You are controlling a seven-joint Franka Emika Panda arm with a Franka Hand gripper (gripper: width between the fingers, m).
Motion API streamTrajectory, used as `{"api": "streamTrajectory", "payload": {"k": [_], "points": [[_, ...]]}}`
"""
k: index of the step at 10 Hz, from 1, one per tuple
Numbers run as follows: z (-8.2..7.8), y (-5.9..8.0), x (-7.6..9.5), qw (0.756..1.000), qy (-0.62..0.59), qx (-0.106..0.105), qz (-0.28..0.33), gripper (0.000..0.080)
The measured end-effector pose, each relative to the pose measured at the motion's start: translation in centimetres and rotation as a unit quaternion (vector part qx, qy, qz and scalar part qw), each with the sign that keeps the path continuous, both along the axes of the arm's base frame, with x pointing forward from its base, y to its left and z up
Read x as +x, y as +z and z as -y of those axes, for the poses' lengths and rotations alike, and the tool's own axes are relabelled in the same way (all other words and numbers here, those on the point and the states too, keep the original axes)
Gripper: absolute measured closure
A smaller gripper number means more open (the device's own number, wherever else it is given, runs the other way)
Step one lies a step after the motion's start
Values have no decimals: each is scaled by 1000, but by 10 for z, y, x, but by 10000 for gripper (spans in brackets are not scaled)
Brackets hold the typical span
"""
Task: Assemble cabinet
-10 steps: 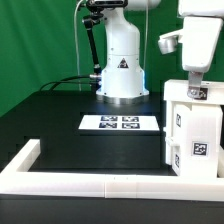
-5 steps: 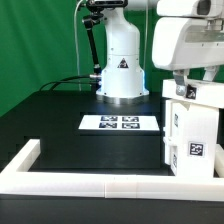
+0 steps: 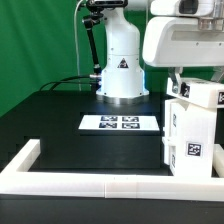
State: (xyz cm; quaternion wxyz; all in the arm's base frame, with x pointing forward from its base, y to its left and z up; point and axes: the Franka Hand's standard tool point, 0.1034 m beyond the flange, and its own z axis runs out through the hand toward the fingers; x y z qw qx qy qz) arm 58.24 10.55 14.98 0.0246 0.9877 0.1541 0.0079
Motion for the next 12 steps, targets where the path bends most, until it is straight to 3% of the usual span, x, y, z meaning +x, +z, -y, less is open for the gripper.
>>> {"api": "streamTrajectory", "payload": {"k": [4, 7, 11, 12], "points": [[-3, -3, -4, 983, -184, 17, 16, 238], [-15, -4, -4, 944, -328, 41, 20, 238], [-18, -5, -5, 900, -434, 48, 17, 238], [-20, -5, -5, 879, -473, 52, 15, 238]]}}
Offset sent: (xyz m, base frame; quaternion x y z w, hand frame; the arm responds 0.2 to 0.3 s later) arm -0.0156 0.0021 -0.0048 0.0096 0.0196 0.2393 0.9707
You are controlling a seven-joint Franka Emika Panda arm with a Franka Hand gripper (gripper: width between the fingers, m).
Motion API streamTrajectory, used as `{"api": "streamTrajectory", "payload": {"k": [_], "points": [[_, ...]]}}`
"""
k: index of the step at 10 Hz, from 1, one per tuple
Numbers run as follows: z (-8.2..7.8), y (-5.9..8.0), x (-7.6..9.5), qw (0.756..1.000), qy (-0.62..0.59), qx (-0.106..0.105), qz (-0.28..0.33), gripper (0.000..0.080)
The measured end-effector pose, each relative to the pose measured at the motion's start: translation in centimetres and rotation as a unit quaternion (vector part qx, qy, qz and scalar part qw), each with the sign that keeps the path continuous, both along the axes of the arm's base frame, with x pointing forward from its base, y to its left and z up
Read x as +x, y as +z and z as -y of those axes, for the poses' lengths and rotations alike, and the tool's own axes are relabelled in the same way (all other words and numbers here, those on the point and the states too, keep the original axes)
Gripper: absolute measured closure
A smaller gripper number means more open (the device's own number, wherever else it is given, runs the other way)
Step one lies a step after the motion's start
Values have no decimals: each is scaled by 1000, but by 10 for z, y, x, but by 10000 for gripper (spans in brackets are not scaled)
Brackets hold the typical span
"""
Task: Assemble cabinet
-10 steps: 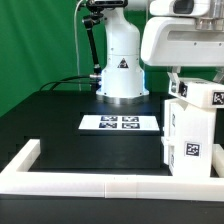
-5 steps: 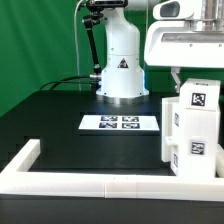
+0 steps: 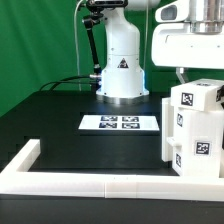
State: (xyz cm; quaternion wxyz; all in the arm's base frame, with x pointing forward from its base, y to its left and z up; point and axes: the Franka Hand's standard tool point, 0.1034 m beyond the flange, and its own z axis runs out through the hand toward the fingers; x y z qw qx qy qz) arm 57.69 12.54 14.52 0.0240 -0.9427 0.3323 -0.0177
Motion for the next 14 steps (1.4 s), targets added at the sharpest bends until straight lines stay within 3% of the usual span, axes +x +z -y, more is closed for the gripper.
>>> {"api": "streamTrajectory", "payload": {"k": [2, 6, 14], "points": [[-4, 0, 0, 997, -80, 8, 2, 238], [-11, 1, 4, 967, -252, 29, 2, 238], [-20, 3, 6, 874, -480, 69, -17, 238]]}}
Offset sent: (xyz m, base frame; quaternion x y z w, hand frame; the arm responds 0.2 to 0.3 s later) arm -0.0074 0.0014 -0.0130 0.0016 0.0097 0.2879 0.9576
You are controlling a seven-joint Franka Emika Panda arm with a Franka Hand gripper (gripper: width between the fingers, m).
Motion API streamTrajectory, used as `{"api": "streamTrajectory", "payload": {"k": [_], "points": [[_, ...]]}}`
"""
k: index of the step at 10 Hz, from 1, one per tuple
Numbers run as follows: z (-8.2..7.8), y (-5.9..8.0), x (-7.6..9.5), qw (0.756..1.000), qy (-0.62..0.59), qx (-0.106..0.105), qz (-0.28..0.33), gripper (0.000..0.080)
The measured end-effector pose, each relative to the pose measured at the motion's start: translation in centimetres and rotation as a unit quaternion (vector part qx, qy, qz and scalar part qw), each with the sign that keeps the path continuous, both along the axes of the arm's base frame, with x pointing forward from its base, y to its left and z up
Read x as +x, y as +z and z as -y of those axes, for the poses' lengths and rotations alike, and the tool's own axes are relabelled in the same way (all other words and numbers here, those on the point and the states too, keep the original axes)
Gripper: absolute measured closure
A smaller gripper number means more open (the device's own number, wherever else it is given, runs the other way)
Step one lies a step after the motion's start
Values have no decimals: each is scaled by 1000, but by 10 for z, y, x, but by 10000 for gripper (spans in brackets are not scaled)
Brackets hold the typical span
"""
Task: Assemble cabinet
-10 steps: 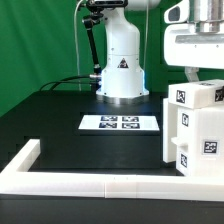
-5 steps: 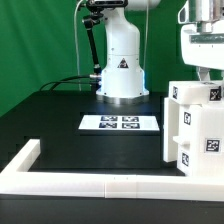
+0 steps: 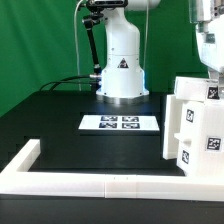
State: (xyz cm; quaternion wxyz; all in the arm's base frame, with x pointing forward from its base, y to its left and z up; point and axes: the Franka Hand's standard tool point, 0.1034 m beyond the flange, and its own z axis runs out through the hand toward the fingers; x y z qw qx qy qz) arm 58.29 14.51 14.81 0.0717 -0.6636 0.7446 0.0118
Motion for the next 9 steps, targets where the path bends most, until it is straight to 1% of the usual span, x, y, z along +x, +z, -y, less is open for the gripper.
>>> {"api": "streamTrajectory", "payload": {"k": [1, 2, 3, 4, 6, 8, 9], "points": [[0, 0, 0, 1000, 1, 0, 0, 116], [0, 2, 0, 1000, 23, -1, 4, 116], [-1, 5, -2, 1000, 29, -1, 6, 36], [-2, 9, -5, 999, 33, 0, 8, 11], [-3, 19, -7, 999, 35, 6, 13, 2], [-3, 21, -6, 999, 35, 16, 17, 2], [-4, 20, -7, 998, 56, 13, 18, 2]]}}
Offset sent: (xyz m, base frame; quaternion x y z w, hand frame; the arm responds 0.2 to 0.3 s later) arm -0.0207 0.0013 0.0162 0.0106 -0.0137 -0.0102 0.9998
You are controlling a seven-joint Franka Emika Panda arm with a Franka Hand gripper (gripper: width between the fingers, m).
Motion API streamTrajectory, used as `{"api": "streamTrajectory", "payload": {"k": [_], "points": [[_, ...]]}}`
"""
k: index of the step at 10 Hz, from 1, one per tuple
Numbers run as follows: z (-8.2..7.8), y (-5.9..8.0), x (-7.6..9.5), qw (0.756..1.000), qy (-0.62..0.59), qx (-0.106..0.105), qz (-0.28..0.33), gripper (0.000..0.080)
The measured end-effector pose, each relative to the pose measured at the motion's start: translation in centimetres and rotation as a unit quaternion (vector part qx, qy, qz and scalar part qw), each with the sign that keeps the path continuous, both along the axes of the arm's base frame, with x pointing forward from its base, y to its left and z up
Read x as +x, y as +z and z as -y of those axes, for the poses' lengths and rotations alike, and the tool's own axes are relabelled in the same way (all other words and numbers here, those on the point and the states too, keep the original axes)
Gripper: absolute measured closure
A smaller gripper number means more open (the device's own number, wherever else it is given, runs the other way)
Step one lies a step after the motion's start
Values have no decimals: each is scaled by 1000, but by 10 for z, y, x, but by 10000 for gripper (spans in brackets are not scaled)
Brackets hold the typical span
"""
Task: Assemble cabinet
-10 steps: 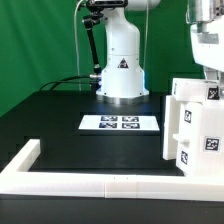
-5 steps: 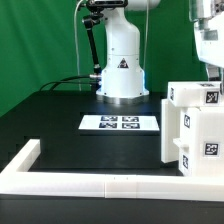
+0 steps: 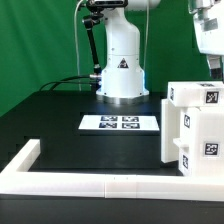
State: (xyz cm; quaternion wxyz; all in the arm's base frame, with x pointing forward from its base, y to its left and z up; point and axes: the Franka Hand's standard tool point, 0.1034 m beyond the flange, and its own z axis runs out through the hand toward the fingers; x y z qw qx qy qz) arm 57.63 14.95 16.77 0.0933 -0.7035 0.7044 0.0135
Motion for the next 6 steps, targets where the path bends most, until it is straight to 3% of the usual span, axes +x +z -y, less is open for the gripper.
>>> {"api": "streamTrajectory", "payload": {"k": [2, 3, 4, 6], "points": [[0, 0, 0, 999, 35, -6, 4, 2], [0, 3, 2, 991, 131, -19, 17, 2], [0, 4, 3, 980, 195, -26, 28, 2], [3, 6, 6, 935, 347, -43, 53, 2]]}}
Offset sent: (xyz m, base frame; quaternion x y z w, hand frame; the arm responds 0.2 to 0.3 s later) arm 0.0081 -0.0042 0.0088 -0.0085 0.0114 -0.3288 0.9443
